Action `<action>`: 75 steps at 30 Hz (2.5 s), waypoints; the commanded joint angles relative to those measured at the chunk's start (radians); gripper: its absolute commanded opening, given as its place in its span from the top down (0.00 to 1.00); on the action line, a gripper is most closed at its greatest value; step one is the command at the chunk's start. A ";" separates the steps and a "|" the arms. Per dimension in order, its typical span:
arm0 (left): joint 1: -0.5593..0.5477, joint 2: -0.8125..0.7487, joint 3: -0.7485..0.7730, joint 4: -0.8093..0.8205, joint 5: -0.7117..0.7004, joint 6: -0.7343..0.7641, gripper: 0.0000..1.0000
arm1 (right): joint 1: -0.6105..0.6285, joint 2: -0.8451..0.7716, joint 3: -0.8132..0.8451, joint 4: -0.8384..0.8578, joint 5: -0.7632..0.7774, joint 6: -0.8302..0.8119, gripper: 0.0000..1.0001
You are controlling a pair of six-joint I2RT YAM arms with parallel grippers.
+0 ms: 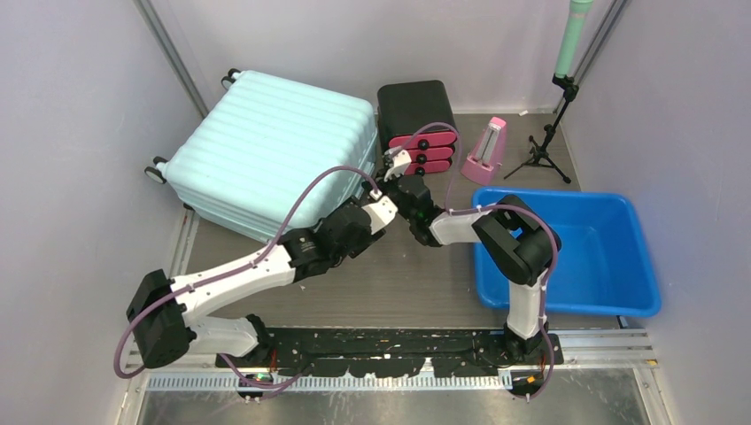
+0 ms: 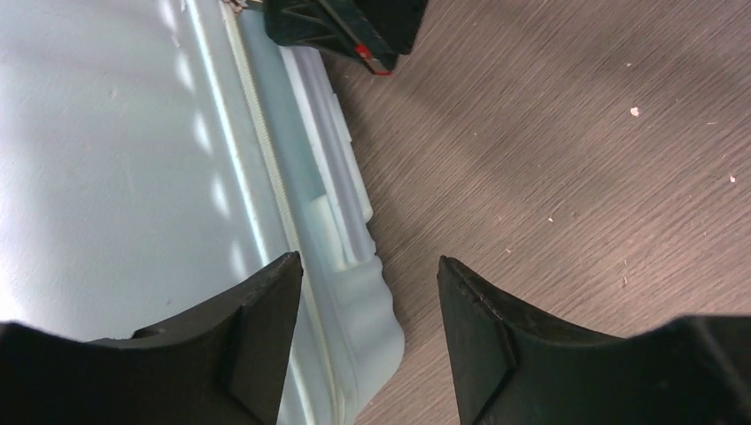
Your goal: Open, take out, and arrange the luggage
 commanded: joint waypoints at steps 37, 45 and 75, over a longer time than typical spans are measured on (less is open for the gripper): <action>0.059 0.286 0.044 0.187 -0.158 0.104 0.46 | -0.117 0.074 0.156 -0.126 0.008 0.057 0.99; 0.070 0.301 0.028 0.191 -0.083 0.078 0.47 | -0.145 0.085 0.195 -0.177 -0.033 0.021 1.00; 0.122 0.400 0.161 -0.059 -0.027 0.031 1.00 | -0.148 0.031 0.173 -0.182 0.002 -0.060 1.00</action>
